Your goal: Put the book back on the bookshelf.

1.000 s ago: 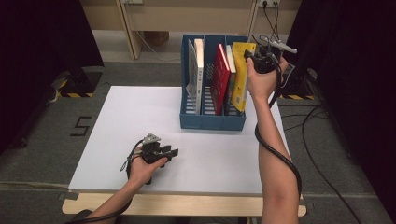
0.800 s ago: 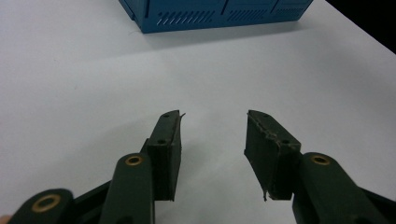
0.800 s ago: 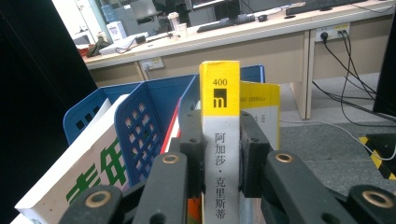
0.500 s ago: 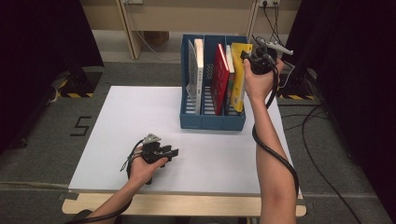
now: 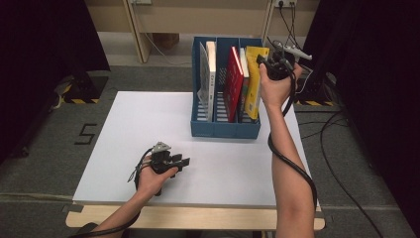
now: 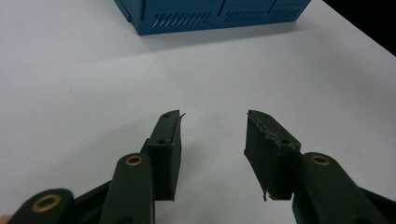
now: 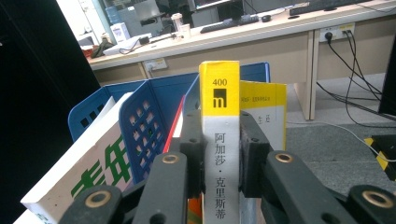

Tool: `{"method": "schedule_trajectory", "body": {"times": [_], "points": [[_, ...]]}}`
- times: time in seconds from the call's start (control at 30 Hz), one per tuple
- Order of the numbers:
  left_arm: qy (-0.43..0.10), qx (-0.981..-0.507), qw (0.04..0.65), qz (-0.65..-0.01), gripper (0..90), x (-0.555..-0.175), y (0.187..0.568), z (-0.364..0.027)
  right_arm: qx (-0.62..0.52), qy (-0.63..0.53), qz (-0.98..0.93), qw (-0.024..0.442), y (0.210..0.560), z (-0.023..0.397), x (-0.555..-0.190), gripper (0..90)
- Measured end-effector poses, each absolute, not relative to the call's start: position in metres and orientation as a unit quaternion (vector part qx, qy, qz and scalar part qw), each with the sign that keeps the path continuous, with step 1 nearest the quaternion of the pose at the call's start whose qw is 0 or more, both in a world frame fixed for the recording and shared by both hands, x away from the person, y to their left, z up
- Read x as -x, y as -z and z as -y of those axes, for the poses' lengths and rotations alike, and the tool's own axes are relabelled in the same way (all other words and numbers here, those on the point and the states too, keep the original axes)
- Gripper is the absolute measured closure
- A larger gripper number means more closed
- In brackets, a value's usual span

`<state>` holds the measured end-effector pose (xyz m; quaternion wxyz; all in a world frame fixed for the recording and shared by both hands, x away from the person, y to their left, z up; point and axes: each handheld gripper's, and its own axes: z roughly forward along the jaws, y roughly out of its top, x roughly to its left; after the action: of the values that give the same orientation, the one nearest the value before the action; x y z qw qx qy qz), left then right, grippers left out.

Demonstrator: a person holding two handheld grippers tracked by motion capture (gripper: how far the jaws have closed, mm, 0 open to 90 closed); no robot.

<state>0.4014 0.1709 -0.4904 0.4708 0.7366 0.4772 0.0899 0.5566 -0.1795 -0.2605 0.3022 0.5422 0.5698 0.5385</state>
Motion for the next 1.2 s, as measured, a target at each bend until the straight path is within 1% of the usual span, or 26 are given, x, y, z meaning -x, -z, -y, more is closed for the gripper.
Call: {"method": "schedule_trajectory", "body": {"times": [0.3, 0.83, 1.2], "points": [[-0.089, -0.736, 0.471, -0.478, 55.2, -0.402, 0.491, -0.171, -0.532, -0.540, -0.578, 0.302, 0.263, 0.172, -0.554, 76.6], [-0.090, -0.736, 0.473, -0.477, 55.3, -0.401, 0.491, -0.170, -0.521, -0.551, -0.586, 0.286, 0.264, 0.178, -0.541, 76.5], [-0.091, -0.734, 0.475, -0.476, 55.3, -0.401, 0.490, -0.170, -0.525, -0.552, -0.582, 0.283, 0.267, 0.177, -0.550, 76.6]]}}
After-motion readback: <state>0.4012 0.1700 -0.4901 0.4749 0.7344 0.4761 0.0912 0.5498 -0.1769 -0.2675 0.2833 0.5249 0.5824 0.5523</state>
